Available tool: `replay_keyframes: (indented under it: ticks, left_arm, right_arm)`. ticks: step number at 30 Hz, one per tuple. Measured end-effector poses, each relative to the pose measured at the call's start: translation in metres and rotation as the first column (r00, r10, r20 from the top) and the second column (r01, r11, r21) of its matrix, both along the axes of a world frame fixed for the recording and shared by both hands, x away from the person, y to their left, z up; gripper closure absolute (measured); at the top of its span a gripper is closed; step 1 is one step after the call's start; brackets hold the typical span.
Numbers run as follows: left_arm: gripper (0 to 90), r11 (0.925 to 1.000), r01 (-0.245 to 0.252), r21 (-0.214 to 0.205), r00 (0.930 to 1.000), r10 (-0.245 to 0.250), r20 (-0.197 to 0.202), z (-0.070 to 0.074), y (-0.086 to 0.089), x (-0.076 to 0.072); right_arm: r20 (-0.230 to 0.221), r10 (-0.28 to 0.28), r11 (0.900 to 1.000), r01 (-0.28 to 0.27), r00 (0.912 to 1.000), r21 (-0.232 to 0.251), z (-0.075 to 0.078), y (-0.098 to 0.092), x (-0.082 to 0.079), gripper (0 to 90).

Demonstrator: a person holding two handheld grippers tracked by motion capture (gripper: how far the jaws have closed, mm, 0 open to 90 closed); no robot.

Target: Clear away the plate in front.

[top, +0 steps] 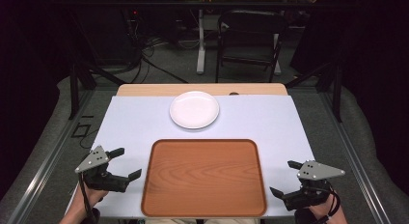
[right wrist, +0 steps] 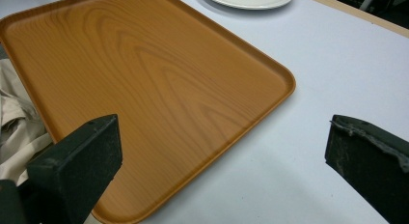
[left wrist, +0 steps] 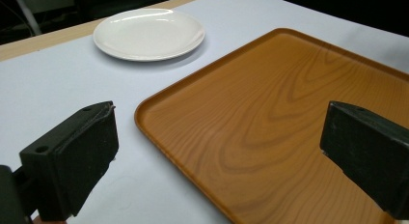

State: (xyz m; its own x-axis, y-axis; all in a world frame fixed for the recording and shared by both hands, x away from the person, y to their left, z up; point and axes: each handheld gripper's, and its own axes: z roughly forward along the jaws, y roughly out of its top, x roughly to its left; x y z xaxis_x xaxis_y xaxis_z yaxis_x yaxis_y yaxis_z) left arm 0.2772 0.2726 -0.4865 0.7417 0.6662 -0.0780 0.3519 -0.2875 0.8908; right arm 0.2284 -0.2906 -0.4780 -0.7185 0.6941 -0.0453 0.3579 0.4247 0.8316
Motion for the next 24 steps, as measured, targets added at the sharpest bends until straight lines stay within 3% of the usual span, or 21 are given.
replay_keyframes:
  ticks: [24]
  left_arm:
    - [0.0,0.9996,0.011,-0.026,0.9984,-0.013,-0.055,-0.001,-0.04,0.033]
  right_arm:
    - [-0.011,0.003,0.9999,-0.003,0.9999,-0.01,-0.001,0.001,0.001,0.0]
